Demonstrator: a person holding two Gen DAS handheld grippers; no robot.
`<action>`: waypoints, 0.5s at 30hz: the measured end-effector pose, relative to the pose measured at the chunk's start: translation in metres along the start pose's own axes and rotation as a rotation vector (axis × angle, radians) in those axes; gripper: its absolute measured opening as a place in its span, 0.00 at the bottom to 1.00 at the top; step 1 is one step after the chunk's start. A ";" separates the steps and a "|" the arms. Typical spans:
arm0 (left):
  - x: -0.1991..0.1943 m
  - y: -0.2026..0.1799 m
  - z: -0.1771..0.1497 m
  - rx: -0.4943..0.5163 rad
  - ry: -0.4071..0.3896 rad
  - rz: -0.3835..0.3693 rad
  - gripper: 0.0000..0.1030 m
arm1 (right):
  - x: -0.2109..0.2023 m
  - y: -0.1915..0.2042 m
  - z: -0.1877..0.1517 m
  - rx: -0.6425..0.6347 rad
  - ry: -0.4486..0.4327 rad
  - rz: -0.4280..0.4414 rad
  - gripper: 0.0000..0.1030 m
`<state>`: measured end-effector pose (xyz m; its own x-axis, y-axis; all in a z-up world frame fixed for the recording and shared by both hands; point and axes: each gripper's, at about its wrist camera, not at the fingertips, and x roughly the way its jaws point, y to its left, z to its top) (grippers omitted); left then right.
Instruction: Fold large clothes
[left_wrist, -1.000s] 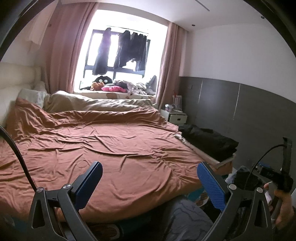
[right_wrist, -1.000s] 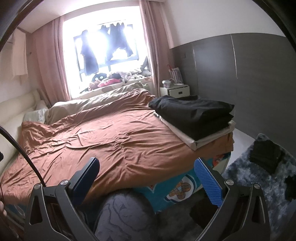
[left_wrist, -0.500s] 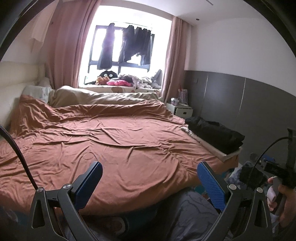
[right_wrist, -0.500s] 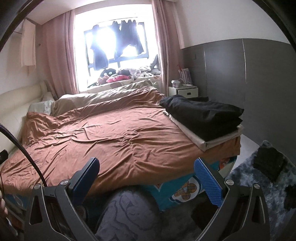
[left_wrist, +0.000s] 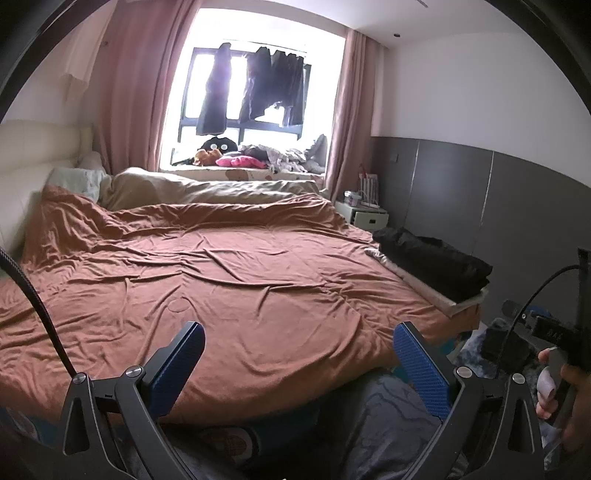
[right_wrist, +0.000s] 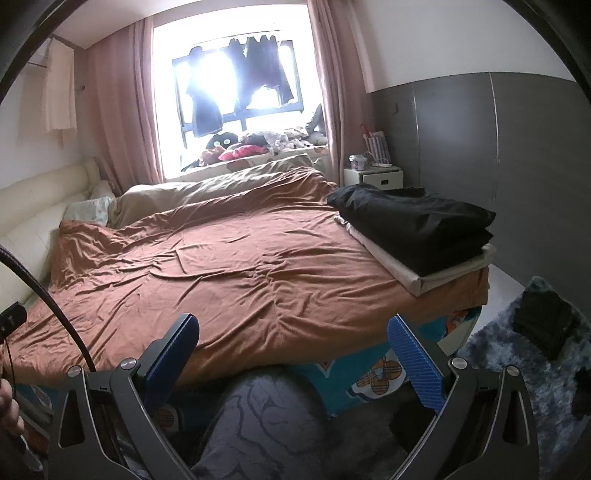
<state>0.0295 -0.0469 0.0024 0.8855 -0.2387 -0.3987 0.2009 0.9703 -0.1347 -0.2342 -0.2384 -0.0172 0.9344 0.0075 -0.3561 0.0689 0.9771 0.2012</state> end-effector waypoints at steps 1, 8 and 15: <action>0.000 -0.001 0.000 0.001 -0.001 0.000 1.00 | -0.001 0.001 0.000 -0.001 -0.001 -0.001 0.99; -0.001 -0.001 -0.001 0.001 -0.003 0.001 1.00 | 0.000 0.005 -0.003 -0.004 0.003 -0.004 0.99; -0.001 0.000 -0.001 0.000 -0.002 -0.001 1.00 | 0.000 0.008 -0.003 0.003 0.006 -0.002 0.99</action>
<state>0.0280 -0.0468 0.0017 0.8860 -0.2392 -0.3972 0.2014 0.9702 -0.1351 -0.2351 -0.2300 -0.0182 0.9322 0.0064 -0.3618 0.0720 0.9766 0.2028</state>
